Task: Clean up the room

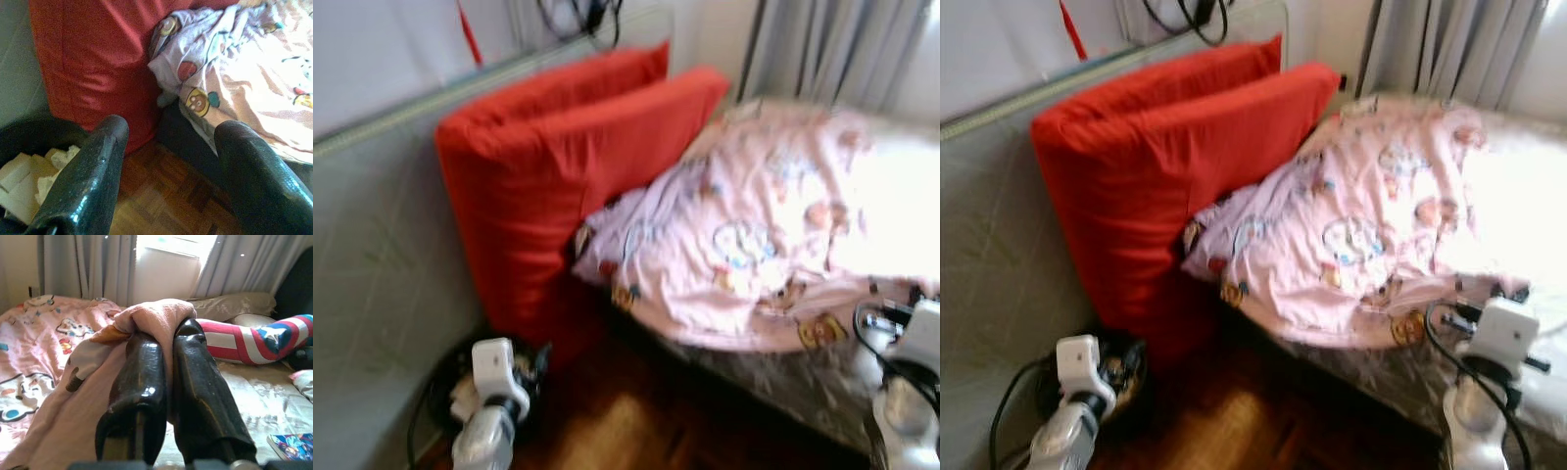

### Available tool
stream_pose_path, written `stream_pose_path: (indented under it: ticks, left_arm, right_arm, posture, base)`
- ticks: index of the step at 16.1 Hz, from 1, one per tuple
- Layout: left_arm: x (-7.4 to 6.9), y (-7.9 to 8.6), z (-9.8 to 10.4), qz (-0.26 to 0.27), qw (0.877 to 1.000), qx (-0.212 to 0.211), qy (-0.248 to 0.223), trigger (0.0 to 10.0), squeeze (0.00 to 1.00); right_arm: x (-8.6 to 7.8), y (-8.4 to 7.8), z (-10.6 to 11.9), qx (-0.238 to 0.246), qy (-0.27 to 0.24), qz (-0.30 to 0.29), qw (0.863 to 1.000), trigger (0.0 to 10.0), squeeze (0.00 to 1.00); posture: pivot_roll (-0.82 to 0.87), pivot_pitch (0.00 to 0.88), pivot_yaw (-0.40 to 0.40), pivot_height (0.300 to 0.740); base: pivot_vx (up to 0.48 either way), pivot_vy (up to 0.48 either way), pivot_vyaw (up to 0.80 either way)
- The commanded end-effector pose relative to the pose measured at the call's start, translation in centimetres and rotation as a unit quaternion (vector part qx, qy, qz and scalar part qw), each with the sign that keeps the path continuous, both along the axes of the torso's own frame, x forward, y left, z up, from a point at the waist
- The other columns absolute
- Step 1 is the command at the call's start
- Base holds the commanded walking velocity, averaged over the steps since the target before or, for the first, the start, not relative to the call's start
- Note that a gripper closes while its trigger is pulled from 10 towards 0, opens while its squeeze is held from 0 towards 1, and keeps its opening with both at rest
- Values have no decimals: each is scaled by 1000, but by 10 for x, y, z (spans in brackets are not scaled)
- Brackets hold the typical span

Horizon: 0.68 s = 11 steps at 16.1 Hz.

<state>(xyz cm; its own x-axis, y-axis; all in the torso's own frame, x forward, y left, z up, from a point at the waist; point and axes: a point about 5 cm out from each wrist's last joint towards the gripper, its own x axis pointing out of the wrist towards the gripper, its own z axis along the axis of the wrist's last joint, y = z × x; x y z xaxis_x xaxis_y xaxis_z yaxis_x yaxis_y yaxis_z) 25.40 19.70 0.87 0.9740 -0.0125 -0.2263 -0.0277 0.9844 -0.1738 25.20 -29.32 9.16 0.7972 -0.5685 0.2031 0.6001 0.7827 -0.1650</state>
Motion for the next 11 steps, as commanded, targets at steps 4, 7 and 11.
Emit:
stream_pose_path:
  ticks: [4, 7, 11]
  left_arm:
    - [1, -2, 0, -7, 1000, 1, 5, 10000, 0]
    - [1, -2, -2, -9, 1000, 1, 8, 10000, 0]
    - [0, -2, -4, -12, 1000, 2, 13, 10000, 0]
  right_arm:
    - [-11, 3, -9, 30, 22, -10, 999, 10000, 0]
    - [-28, 3, -57, 103, 125, -32, 986, 10000, 0]
    - [-67, -5, -113, 166, 280, -97, 941, 10000, 0]
  posture:
    - [60, 39, 7, 740]
    - [61, 39, 7, 740]
    - [63, 41, 5, 740]
  base:
    - [0, 0, 0]
    - [0, 0, 0]
    - [0, 0, 0]
